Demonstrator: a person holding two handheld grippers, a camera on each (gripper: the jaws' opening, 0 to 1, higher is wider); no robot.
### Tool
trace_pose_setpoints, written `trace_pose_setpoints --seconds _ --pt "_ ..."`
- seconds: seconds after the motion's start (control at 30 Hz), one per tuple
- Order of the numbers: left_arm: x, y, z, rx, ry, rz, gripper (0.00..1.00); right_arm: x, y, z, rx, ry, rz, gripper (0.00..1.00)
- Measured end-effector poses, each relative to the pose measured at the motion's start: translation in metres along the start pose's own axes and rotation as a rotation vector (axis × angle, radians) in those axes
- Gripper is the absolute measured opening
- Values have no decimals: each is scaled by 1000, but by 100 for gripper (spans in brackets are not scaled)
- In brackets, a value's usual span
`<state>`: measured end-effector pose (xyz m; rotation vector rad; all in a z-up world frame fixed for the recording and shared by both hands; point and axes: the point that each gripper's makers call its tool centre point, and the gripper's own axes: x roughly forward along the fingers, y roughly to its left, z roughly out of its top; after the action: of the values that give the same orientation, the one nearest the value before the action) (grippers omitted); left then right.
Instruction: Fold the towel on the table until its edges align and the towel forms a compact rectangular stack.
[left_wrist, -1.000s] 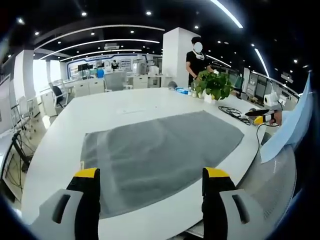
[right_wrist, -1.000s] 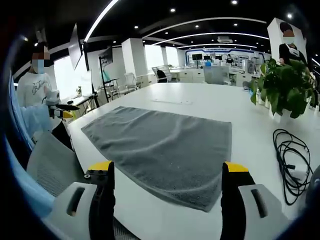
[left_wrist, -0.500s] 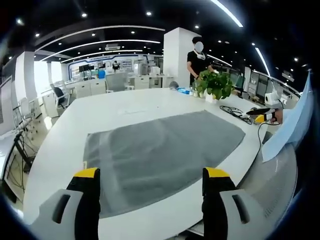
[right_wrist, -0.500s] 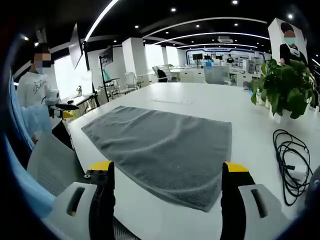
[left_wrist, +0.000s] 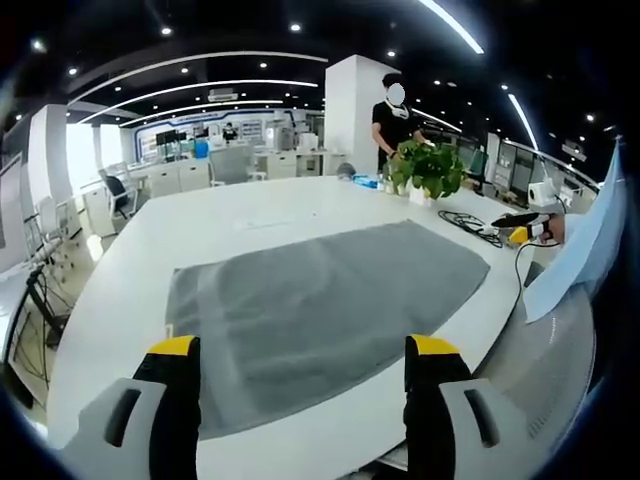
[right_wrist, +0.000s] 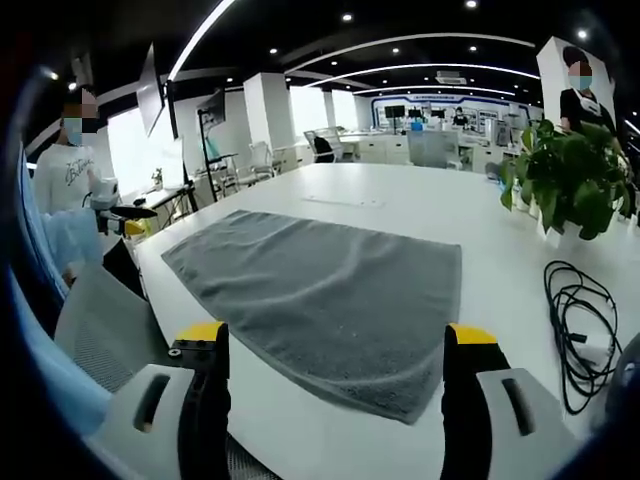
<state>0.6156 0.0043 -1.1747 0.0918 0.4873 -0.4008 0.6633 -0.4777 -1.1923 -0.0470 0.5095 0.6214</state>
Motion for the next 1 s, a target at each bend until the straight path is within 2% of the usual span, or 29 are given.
trace_pose_setpoints --seconds 0.47,0.67,0.8,1.0 --pt "-4 6 1 13 -8 -18 86 0 4 3 -15 13 -20 88" --pt "-5 7 2 21 -10 -35 86 -3 7 5 6 7 -37 88" --pt "-5 4 2 30 -9 -51 86 -5 10 5 -6 26 -44 87" --pt "-3 7 3 22 -15 -50 86 -3 7 10 -21 21 -37 87"
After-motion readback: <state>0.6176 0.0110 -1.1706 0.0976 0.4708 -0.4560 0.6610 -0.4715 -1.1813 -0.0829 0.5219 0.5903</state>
